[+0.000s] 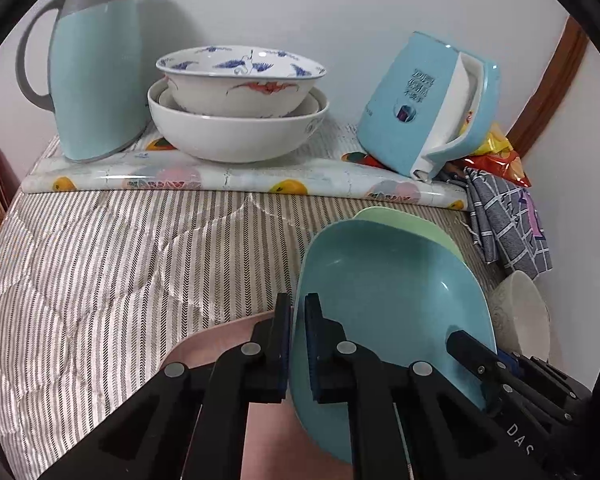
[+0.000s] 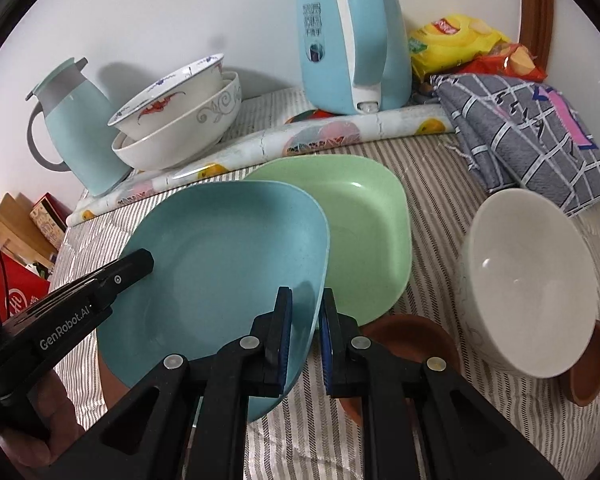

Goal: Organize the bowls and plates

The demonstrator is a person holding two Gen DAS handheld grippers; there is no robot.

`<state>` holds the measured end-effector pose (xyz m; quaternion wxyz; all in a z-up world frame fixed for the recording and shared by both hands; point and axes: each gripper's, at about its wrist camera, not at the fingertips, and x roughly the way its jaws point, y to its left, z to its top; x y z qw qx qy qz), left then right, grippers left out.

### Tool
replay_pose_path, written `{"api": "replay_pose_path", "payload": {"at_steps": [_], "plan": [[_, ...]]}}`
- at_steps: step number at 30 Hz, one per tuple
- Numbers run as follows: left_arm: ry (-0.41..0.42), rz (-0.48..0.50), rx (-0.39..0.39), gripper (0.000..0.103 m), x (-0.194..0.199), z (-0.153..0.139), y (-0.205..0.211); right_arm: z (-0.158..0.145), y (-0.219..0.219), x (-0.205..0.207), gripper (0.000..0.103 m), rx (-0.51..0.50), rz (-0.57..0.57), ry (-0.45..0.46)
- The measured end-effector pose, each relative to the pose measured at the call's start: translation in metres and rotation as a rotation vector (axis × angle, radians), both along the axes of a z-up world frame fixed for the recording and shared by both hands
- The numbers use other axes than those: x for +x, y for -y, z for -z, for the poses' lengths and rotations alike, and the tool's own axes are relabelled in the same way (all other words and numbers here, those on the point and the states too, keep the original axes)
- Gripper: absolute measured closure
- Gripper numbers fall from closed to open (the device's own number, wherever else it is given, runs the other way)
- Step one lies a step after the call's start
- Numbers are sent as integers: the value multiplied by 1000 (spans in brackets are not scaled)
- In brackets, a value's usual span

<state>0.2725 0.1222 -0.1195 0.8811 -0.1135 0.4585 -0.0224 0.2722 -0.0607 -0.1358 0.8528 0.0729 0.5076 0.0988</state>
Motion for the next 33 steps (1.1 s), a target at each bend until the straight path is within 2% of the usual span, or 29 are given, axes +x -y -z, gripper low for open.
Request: {"api": "replay_pose_path", "payload": {"at_steps": [20, 33], "plan": [[98, 19, 4, 95, -71, -57, 32, -60, 37, -71, 90, 21, 33, 110], [131, 24, 14, 95, -107, -73, 44, -78, 52, -109, 91, 43, 53, 147]]}}
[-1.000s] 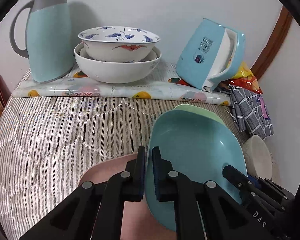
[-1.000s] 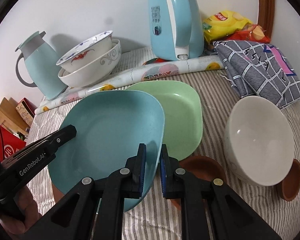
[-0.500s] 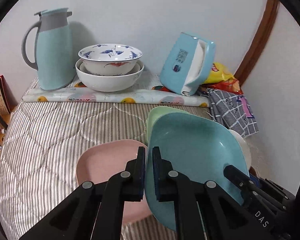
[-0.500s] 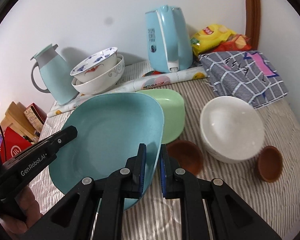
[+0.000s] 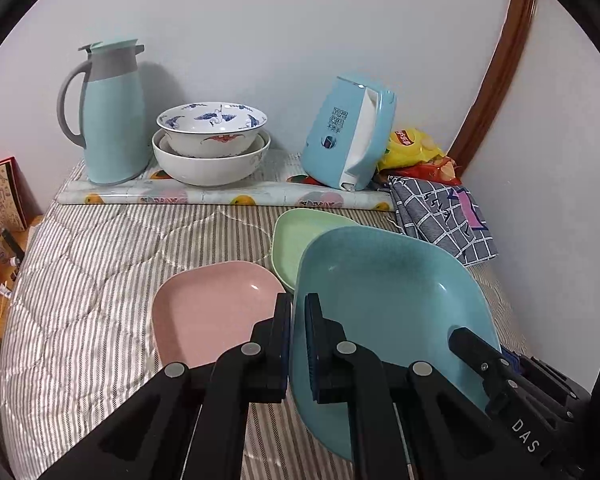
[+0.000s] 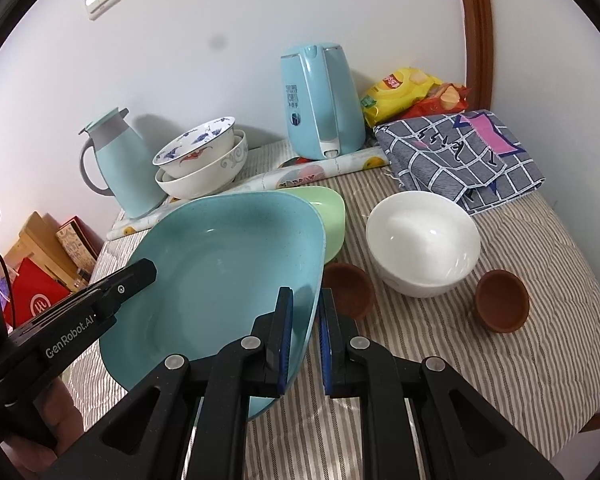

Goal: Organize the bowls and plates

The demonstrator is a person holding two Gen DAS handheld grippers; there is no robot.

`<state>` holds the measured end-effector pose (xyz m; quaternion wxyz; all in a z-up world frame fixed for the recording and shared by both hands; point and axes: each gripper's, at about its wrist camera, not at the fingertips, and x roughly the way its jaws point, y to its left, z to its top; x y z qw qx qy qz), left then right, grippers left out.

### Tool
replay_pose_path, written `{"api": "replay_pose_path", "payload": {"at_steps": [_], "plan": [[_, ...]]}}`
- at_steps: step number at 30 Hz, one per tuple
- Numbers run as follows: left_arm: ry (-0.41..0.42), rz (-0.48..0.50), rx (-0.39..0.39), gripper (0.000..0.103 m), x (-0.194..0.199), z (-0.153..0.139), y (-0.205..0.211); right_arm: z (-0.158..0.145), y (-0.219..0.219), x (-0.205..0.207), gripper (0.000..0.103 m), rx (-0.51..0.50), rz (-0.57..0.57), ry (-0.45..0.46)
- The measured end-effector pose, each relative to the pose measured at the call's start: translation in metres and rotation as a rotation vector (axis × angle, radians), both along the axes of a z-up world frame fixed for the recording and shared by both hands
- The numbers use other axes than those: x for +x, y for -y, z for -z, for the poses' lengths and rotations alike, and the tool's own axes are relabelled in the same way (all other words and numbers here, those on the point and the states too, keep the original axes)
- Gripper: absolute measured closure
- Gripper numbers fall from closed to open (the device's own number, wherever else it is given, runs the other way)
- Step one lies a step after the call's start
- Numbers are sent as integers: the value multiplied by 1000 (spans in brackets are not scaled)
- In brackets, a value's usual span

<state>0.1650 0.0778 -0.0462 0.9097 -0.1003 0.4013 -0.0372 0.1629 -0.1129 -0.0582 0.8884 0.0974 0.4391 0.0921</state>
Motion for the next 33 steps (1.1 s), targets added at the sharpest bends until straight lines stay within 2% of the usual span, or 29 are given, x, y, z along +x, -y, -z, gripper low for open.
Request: {"api": "replay_pose_path", "payload": {"at_steps": [17, 33], "plan": [[7, -54, 6, 95, -29, -5, -20, -7, -18, -22, 91, -1, -52, 18], [-68, -131, -25, 95, -41, 40, -56, 28, -57, -25, 91, -38, -136, -46]]}}
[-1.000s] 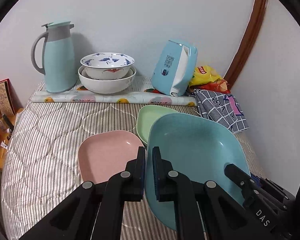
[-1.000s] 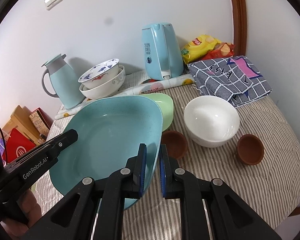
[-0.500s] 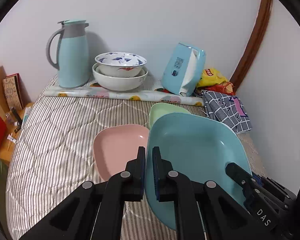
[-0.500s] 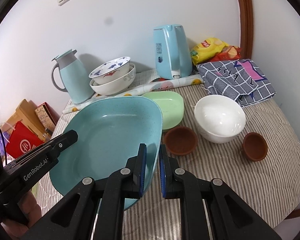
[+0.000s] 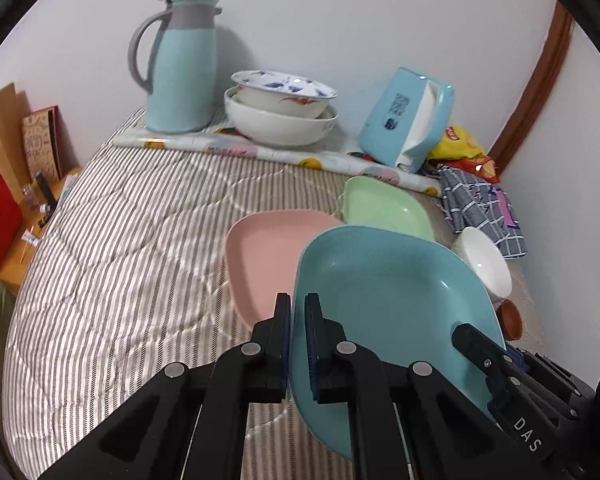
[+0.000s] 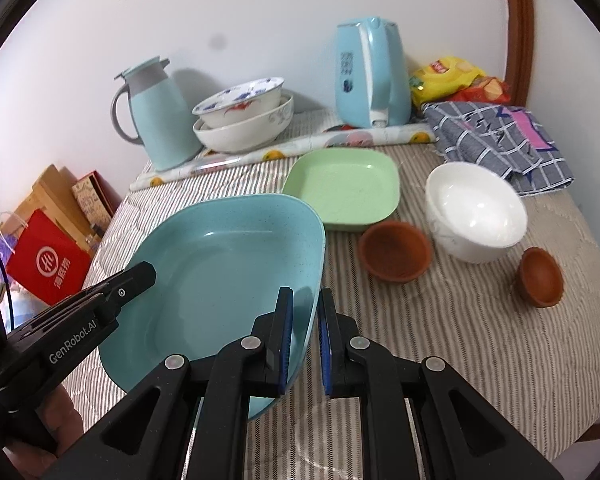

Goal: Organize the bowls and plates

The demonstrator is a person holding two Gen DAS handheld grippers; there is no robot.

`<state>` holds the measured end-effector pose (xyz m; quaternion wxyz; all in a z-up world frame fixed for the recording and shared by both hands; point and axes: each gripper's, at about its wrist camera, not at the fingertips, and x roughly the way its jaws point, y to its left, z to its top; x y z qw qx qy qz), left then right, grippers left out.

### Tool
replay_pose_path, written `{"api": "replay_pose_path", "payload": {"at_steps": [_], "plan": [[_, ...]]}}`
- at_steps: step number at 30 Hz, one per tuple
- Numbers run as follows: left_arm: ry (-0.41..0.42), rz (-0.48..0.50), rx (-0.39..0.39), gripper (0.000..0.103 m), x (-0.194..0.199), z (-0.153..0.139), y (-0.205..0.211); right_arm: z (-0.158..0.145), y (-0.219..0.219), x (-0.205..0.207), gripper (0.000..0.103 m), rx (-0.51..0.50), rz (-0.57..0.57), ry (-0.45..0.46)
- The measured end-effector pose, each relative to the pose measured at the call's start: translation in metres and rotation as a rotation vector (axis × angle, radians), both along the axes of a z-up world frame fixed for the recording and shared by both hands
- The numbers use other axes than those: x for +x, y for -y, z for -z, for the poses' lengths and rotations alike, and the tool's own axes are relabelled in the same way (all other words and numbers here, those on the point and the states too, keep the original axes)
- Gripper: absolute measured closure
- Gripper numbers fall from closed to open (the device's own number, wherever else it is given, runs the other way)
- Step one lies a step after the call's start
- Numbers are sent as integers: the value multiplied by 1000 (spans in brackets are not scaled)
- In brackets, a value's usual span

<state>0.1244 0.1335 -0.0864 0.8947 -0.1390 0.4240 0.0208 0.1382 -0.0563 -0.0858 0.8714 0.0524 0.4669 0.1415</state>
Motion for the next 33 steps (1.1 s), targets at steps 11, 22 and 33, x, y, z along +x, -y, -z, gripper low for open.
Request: {"api": "replay_pose_path", "payload": {"at_steps": [11, 22, 33], "plan": [[-56, -52, -17, 95, 6, 29, -19, 27, -22, 15, 91, -16, -64, -48], [-82, -92, 13, 95, 23, 39, -28, 41, -36, 38, 91, 1, -108, -63], [-112, -128, 21, 95, 46, 55, -35, 54, -53, 72, 91, -39, -173, -76]]}}
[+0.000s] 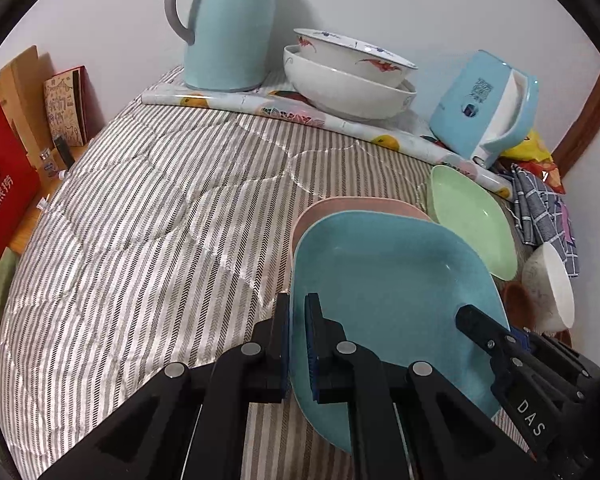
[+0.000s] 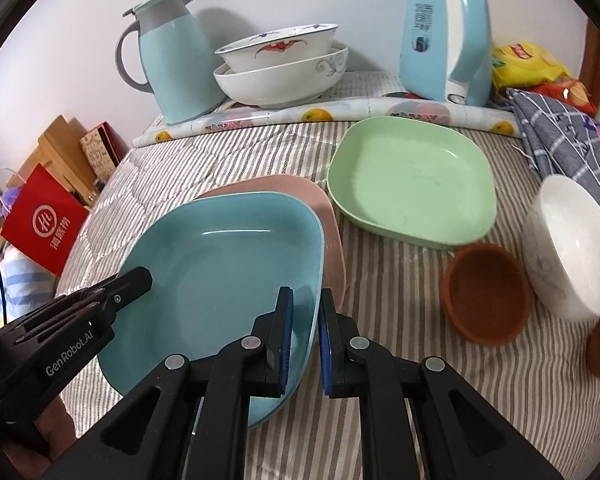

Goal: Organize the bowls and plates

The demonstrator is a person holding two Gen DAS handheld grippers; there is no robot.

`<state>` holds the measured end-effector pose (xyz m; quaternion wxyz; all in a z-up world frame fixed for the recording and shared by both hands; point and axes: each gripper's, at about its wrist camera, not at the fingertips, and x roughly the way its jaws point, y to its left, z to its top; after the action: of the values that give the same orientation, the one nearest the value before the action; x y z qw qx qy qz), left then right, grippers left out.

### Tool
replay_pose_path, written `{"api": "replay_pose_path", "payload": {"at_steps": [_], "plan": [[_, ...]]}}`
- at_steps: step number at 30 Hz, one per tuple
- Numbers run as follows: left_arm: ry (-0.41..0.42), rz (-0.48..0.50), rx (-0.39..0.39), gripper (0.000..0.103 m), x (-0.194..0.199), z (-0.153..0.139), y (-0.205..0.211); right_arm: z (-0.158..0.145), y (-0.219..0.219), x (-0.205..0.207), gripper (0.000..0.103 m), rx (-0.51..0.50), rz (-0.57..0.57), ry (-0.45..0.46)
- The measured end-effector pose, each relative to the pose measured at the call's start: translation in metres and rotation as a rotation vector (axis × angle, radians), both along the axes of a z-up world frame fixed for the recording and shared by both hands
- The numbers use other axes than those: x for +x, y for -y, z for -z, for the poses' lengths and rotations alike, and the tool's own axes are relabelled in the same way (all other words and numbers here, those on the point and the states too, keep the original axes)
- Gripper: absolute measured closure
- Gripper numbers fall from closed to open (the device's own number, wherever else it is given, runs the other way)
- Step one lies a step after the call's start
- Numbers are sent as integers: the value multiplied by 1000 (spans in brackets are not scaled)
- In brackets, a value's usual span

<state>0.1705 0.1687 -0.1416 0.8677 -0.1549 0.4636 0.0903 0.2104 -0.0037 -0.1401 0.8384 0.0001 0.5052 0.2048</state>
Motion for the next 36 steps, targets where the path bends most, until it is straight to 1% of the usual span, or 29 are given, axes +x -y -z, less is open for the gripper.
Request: {"api": "replay_pose_path", "payload": {"at_steps": [7, 13, 20, 25, 26, 27, 29, 30, 34, 36], "plan": [[3, 3, 0, 95, 10, 9, -1, 10, -6, 15, 91, -34, -27, 2], [21, 6, 16, 95, 18, 14, -1, 14, -9, 26, 91, -48, -35, 8], [24, 4, -2, 95, 20, 17, -5, 18, -10, 35, 88, -27, -60, -10], [25, 6, -32, 94, 19, 18, -7, 17, -9, 36, 86, -11, -82, -11], [21, 7, -46, 93, 19, 18, -8, 17, -8, 36, 84, -6, -88, -16], [15, 5, -59, 90, 19, 19, -9, 16, -8, 36, 83, -2, -93, -20], [11, -1, -69, 82, 18, 19, -10, 16, -7, 36, 73, 20, -105, -31], [12, -1, -66, 76, 17, 18, -10, 15, -7, 36, 71, 29, -107, -36], [29, 0, -62, 73, 12, 13, -10, 12, -10, 33, 64, 35, -111, -29], [30, 2, -56, 68, 10, 10, -9, 9, -9, 31, 58, 52, -108, -20]]}}
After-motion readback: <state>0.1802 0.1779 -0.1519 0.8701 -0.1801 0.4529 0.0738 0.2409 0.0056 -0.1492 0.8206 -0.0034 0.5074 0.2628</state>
